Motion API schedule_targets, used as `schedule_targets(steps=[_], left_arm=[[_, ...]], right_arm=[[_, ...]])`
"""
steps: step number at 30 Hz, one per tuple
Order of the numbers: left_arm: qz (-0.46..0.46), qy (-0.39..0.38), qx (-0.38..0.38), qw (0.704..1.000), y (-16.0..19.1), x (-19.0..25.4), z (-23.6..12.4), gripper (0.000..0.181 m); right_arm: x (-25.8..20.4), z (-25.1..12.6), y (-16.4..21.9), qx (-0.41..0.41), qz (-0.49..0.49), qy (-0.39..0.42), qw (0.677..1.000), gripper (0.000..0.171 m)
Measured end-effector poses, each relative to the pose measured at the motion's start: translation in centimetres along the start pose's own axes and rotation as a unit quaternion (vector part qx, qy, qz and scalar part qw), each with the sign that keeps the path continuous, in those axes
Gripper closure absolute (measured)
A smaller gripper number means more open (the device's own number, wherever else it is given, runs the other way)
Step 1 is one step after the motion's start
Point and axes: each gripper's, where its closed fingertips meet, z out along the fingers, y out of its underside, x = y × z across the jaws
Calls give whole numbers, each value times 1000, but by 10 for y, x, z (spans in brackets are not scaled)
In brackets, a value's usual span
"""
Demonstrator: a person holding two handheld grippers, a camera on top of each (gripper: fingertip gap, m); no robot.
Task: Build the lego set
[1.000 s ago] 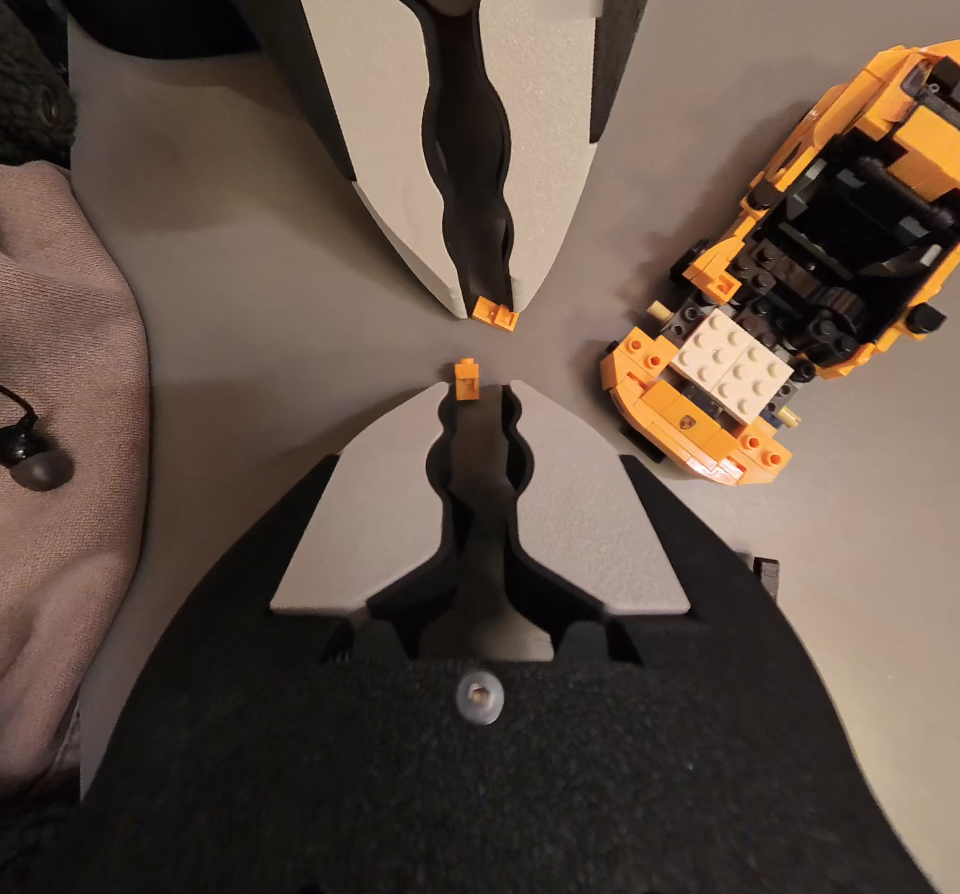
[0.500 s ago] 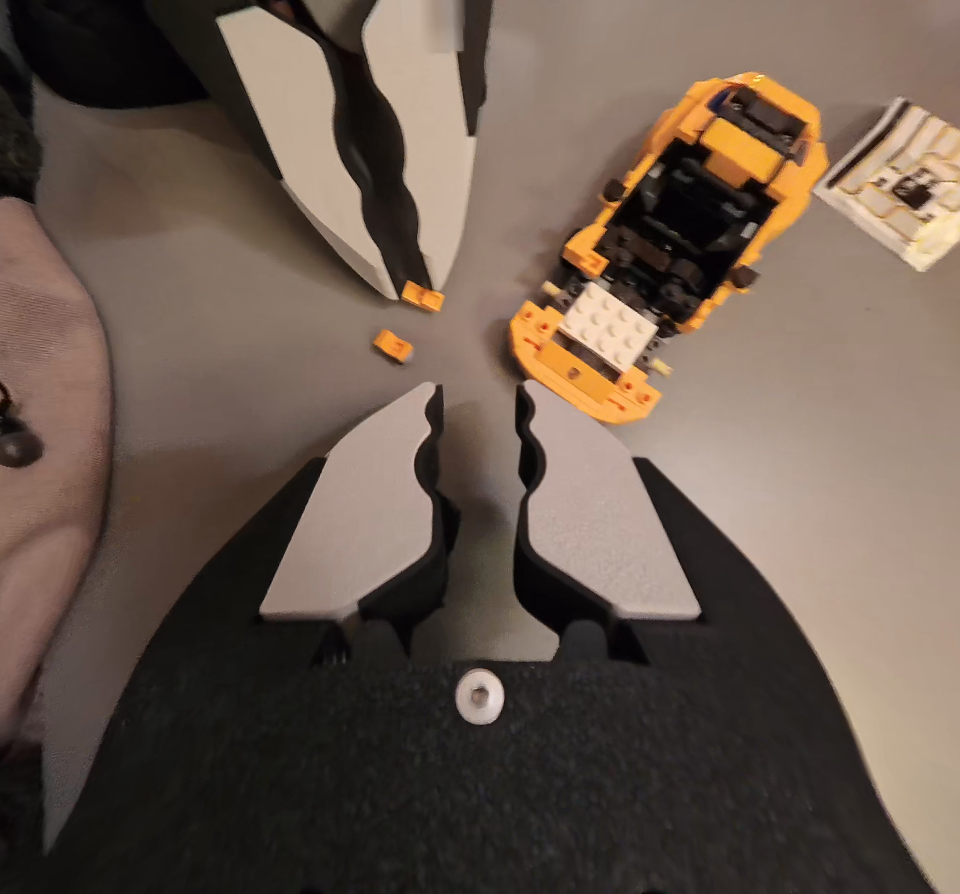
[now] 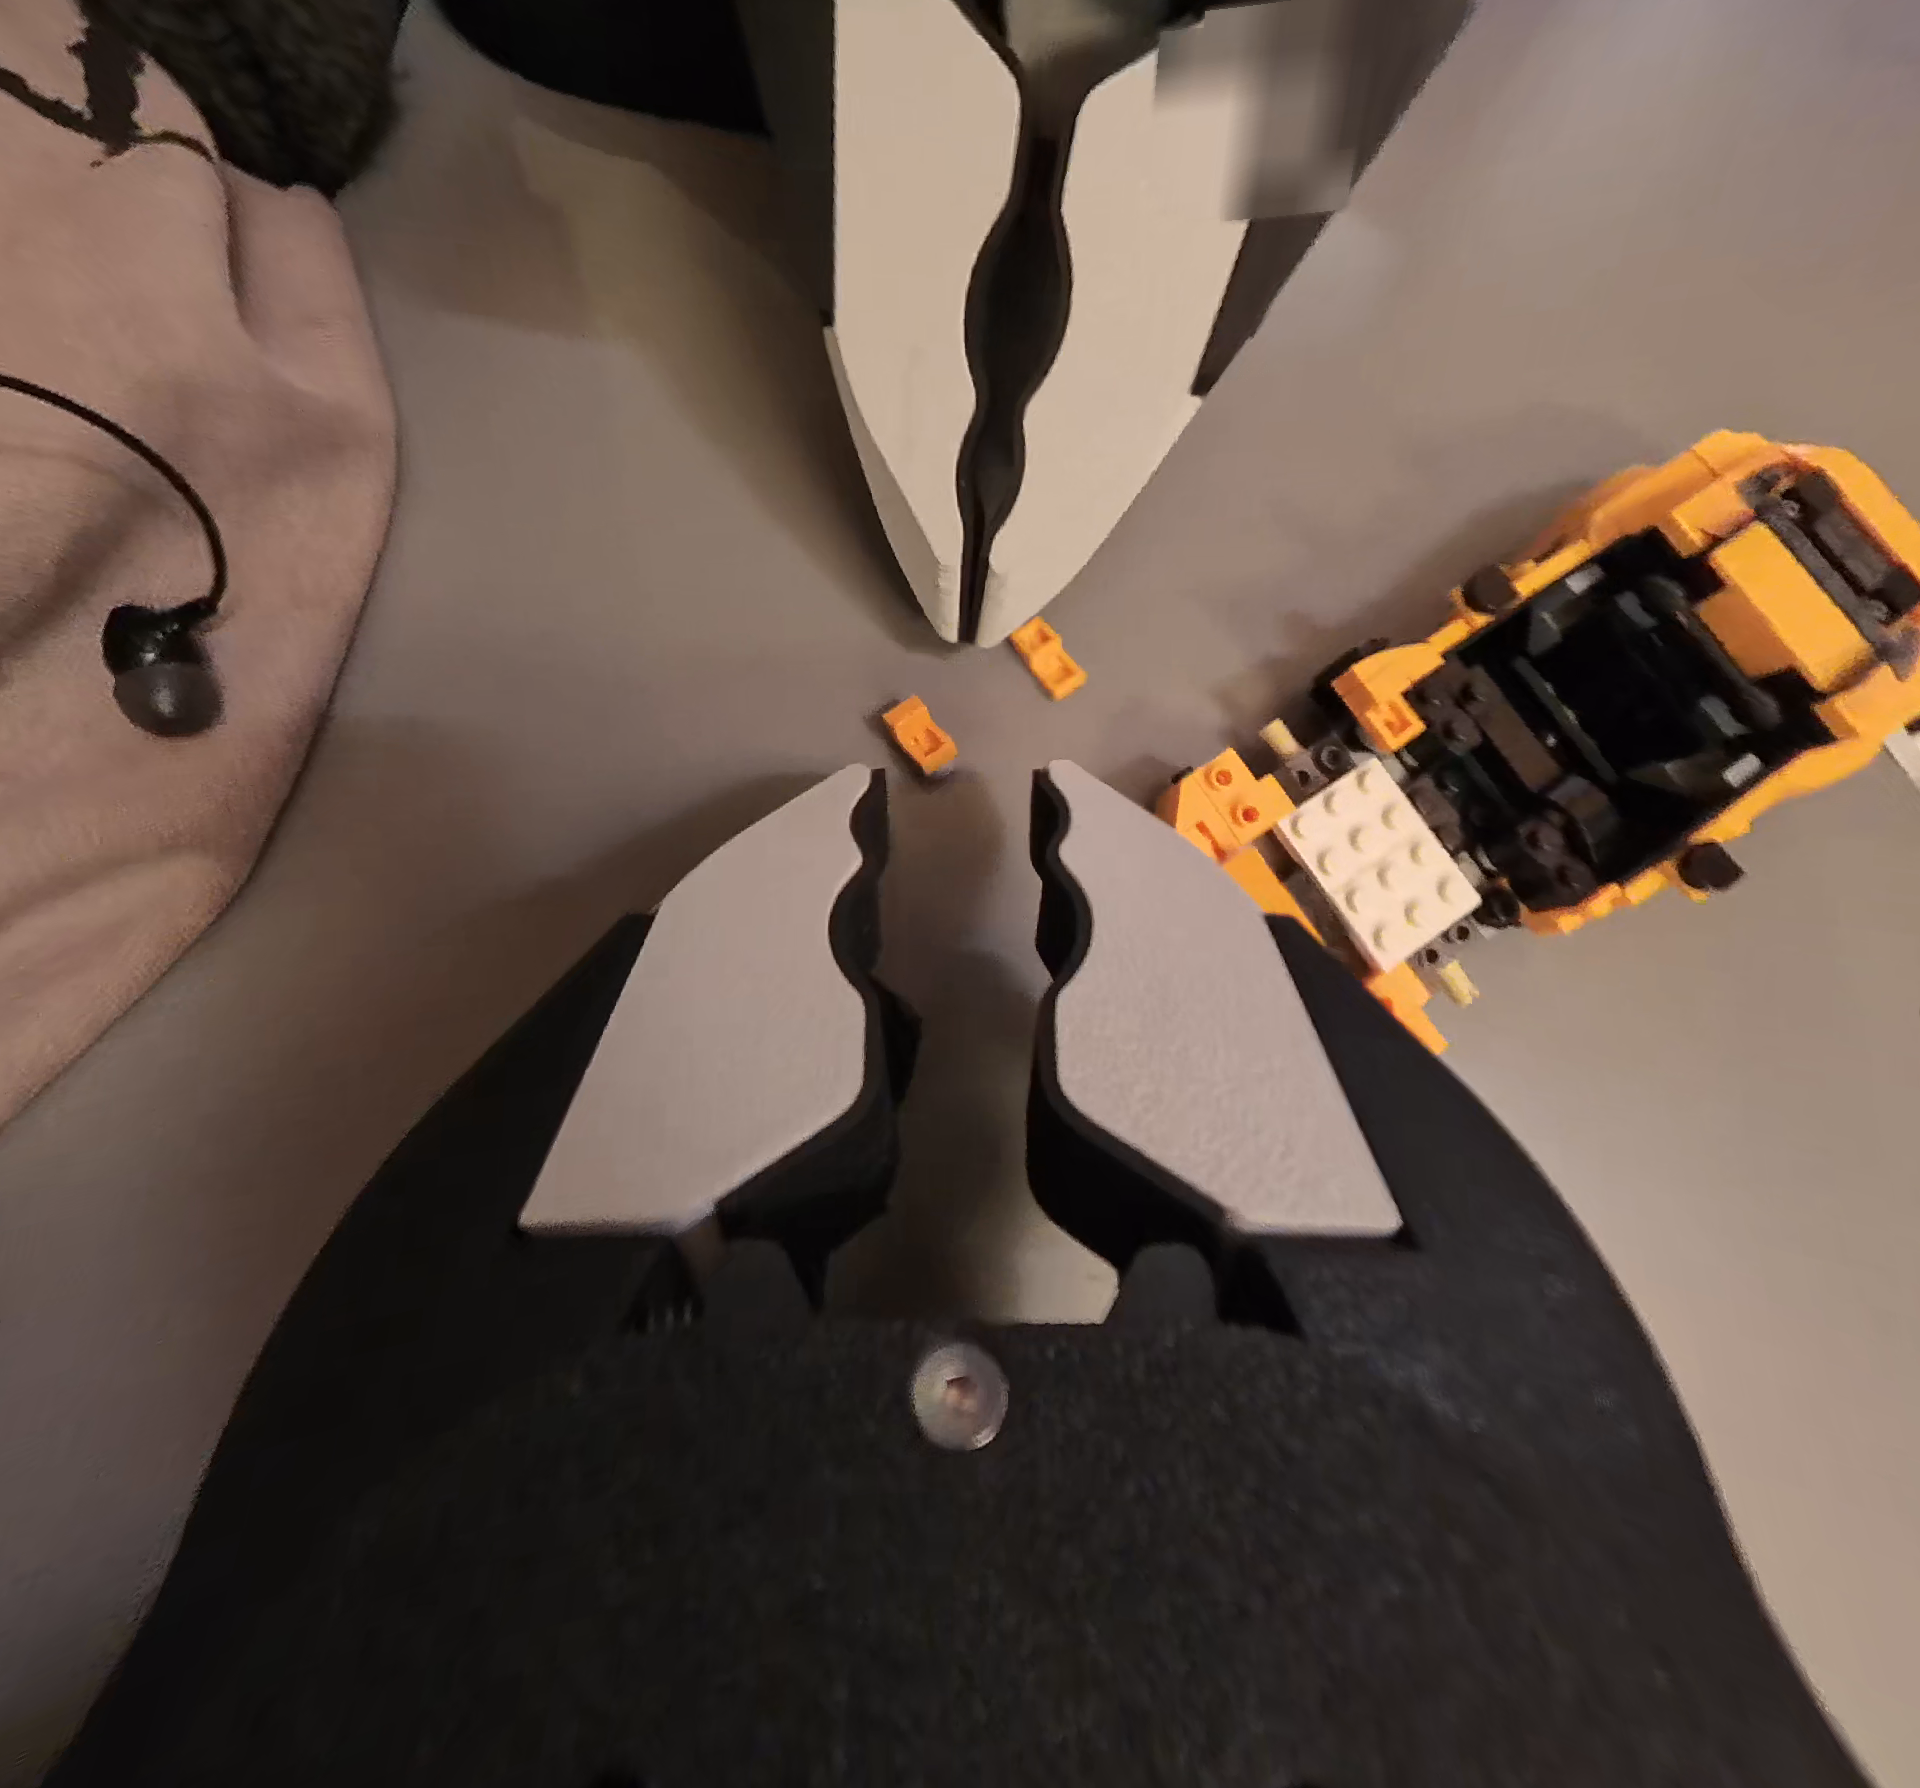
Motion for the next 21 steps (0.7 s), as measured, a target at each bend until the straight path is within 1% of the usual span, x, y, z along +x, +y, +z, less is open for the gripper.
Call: schedule_targets(steps=[3,7,11,14,17,21], left_arm=[[5,1,-12,1000,3,1,2,181],[-7,-2,3,1000,-1,-2,-1,178],[-13,8,14,1000,-3,0,-4,175],[-7,7,6,1000,-1,1,-2,175],[-7,4,5,1000,0,0,-2,175],[-20,-20,6,1000,0,-8,-3,172]], right_arm=[[-2,6,2,-26,-29,-31,999,145],[-6,14,3,-40,-43,-58,997,149],[-4,17,1,-37,-38,-51,997,161],[-4,16,2,-44,-26,-48,998,162],[0,14,5,-56,8,-37,998,162],[9,8,10,-59,43,-9,997,163]])
